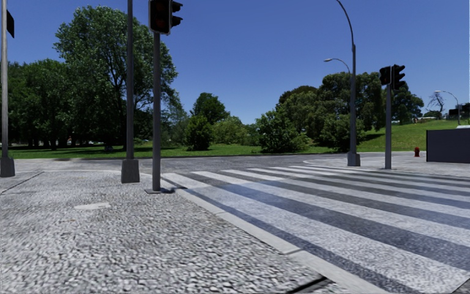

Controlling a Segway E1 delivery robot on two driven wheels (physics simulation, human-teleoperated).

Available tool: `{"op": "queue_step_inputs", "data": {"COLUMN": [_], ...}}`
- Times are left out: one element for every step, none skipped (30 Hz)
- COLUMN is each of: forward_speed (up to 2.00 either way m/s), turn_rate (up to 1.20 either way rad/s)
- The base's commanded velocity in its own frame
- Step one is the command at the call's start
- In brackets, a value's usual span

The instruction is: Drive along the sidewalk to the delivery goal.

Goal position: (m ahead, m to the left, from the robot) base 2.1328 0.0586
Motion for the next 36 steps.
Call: {"op": "queue_step_inputs", "data": {"forward_speed": [0.93,0.93,0.93,0.93,0.93,0.93,0.91,0.86,0.83,0.82,0.82,0.81,0.81,0.81,0.81,0.81,0.81,0.81,0.81,0.81,0.81,0.81,0.81,0.81,0.81,0.81,0.81,0.81,0.81,0.81,0.81,0.81,0.81,0.81,0.81,0.81], "turn_rate": [-0.16,-0.16,-0.16,-0.16,-0.17,-0.17,-0.23,-0.27,-0.28,-0.28,-0.28,-0.28,-0.28,-0.29,-0.29,-0.3,-0.3,-0.31,-0.32,-0.32,-0.32,-0.32,-0.32,-0.32,-0.32,-0.32,-0.32,-0.32,-0.32,-0.32,-0.32,-0.32,-0.32,-0.32,-0.32,-0.32]}}
